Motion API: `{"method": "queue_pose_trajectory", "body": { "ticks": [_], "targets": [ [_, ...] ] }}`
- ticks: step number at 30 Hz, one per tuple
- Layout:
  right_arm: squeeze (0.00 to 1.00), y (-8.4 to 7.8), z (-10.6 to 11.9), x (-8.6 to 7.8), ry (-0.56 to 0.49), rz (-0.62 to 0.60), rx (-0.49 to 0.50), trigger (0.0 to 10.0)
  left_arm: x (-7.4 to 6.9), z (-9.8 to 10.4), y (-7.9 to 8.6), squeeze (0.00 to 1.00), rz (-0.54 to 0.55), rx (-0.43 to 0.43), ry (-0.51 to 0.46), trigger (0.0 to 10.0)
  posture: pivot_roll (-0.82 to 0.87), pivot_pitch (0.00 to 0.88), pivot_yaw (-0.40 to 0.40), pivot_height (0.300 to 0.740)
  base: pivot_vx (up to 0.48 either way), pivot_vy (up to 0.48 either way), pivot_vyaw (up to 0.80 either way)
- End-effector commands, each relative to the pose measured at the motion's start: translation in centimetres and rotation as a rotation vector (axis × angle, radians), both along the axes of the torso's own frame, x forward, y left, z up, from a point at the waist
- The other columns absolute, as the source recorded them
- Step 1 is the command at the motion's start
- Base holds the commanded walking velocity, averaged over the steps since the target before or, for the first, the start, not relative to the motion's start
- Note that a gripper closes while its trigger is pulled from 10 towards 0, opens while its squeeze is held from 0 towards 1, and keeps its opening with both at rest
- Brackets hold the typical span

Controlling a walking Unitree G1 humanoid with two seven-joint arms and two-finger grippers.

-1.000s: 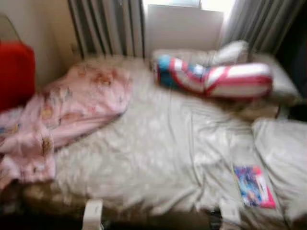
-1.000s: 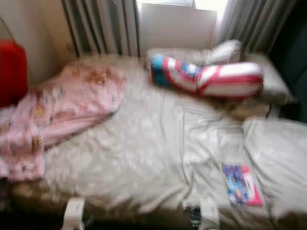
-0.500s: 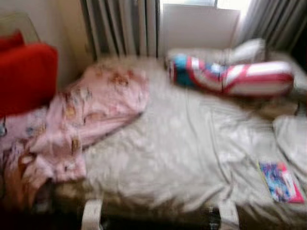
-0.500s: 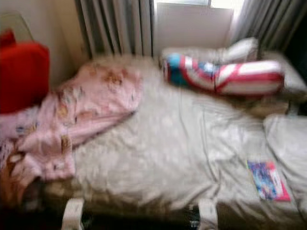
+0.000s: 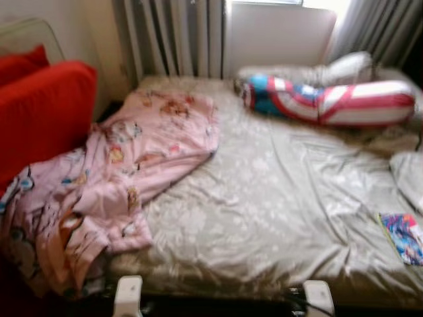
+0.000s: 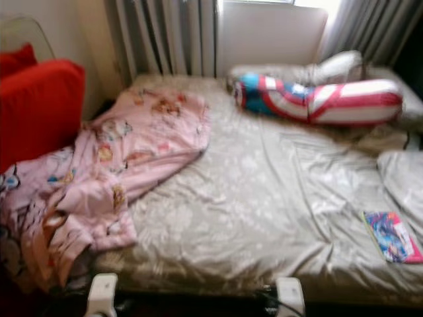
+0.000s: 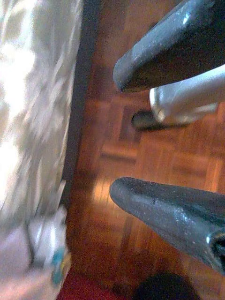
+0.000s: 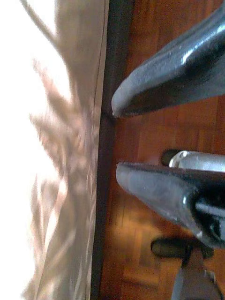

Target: Clean up the room

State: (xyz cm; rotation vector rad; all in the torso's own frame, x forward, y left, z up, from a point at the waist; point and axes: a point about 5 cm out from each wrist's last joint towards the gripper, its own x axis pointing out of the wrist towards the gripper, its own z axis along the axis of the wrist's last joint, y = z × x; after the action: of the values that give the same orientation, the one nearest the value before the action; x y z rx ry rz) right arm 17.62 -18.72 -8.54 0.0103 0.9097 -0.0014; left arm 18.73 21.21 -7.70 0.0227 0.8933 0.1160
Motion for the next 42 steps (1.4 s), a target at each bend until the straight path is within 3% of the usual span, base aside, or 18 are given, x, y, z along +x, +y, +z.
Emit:
{"method": "queue_pose_trajectory", "body": {
  "ticks": [1,13,21,42],
  "targets": [
    [0.0,-0.98,-0.02,-0.34,0.008,-0.01,-0.022,10.0,-0.09,-0.24,-0.83,0.0,-0.007,-0.021,0.016,10.0,-0.09,0.0,-0.024,0.74,0.0,0.424,0.0],
    [0.0,-0.99,-0.03,-0.36,0.01,-0.006,-0.024,10.0,0.01,-0.19,-0.91,0.0,-0.011,-0.022,0.011,10.0,-0.08,0.0,-0.025,0.74,0.0,0.411,0.0],
    [0.0,-1.04,0.0,-0.33,0.009,0.007,-0.034,10.0,0.15,-0.13,-1.02,0.0,-0.017,-0.021,0.004,10.0,-0.08,0.0,-0.026,0.74,0.0,0.031,0.0],
    [0.0,-0.96,-0.01,-0.34,0.006,0.011,-0.04,10.0,0.27,-0.07,-1.03,0.0,-0.033,-0.011,0.003,10.0,-0.08,0.0,-0.02,0.74,0.0,0.0,0.79]
  ]
}}
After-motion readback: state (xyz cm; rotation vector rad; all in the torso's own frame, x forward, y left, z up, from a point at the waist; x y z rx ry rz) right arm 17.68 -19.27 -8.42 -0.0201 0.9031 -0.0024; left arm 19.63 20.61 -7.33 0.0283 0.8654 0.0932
